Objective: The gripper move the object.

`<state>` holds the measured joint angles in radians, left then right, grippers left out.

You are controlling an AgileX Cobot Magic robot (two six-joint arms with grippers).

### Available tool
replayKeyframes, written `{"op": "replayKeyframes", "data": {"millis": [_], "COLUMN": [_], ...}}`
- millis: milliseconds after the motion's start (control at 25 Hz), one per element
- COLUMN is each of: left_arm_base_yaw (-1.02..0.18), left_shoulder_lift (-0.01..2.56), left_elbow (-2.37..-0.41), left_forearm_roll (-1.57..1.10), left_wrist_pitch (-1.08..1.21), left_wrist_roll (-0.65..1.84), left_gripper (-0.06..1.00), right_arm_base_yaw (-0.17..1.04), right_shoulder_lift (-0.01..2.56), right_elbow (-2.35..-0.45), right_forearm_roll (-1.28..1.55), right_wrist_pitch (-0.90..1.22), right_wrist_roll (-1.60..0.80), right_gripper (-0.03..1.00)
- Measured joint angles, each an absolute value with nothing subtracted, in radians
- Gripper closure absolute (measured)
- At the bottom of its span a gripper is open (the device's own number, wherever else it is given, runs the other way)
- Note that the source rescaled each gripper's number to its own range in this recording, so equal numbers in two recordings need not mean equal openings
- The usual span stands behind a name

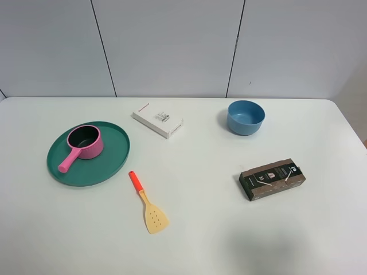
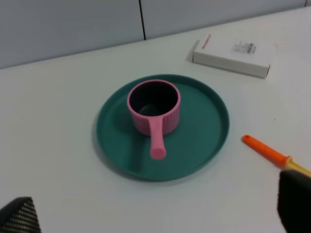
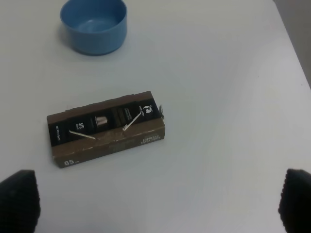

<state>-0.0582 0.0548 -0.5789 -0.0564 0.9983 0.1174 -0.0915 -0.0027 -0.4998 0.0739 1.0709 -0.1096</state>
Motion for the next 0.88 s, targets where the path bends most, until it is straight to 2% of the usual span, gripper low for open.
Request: {"op": "replayKeyframes", "data": {"millis": [880], "left_arm_base_yaw": [-0.058], "left_shoulder_lift": [-0.006], "left_elbow": [-0.510], "left_forearm_roll": [-0.011], "left_wrist_pitch": [1.049], "left_wrist_roll": [0.106], "left_gripper": [-0.05], "right_arm_base_yaw": [-0.091], "right_shoulder_lift": [-0.003], "right_elbow": [-0.500], "right_forearm_roll": [0.074], "right_wrist_pitch": [1.071], "right_wrist_roll": [-0.110], "right_gripper": [-0.03]}}
